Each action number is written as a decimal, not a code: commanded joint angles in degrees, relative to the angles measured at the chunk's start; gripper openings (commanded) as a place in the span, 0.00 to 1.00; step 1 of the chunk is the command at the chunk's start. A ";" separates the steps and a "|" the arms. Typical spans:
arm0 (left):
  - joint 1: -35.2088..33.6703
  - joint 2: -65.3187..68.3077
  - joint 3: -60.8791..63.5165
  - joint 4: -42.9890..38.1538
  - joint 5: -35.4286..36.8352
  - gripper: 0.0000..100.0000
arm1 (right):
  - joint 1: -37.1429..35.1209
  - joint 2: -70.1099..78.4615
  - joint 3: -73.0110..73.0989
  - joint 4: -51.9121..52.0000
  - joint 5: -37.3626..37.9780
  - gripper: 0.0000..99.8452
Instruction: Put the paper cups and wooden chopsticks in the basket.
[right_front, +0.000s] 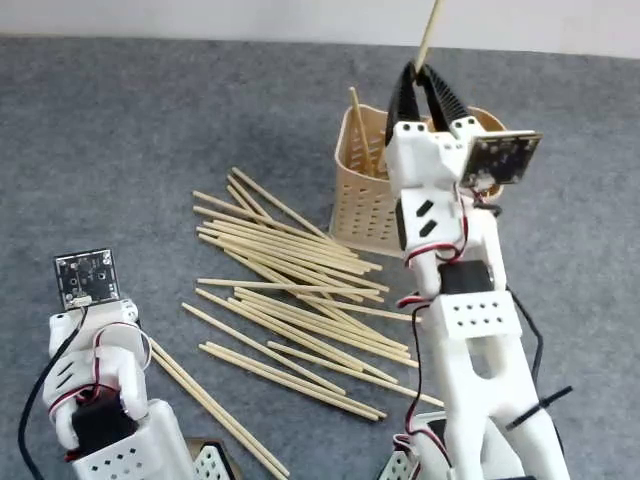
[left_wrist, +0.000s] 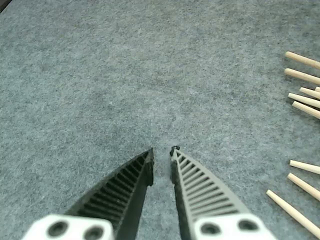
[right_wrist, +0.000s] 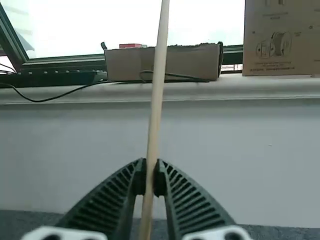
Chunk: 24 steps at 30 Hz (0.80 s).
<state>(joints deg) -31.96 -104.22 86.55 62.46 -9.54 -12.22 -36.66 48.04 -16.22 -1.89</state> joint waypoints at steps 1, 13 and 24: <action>-0.57 -0.40 -0.40 -1.23 0.26 0.08 | 0.48 0.13 -3.12 -0.92 0.70 0.01; -0.57 -0.40 0.48 -1.58 0.26 0.08 | 0.48 -1.36 0.84 -0.40 0.70 0.14; -0.92 -0.40 0.13 -1.58 0.26 0.08 | -6.99 -21.32 3.56 33.54 0.70 0.13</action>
<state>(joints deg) -31.96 -104.13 87.52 62.11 -9.54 -15.03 -51.87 52.35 5.05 -1.89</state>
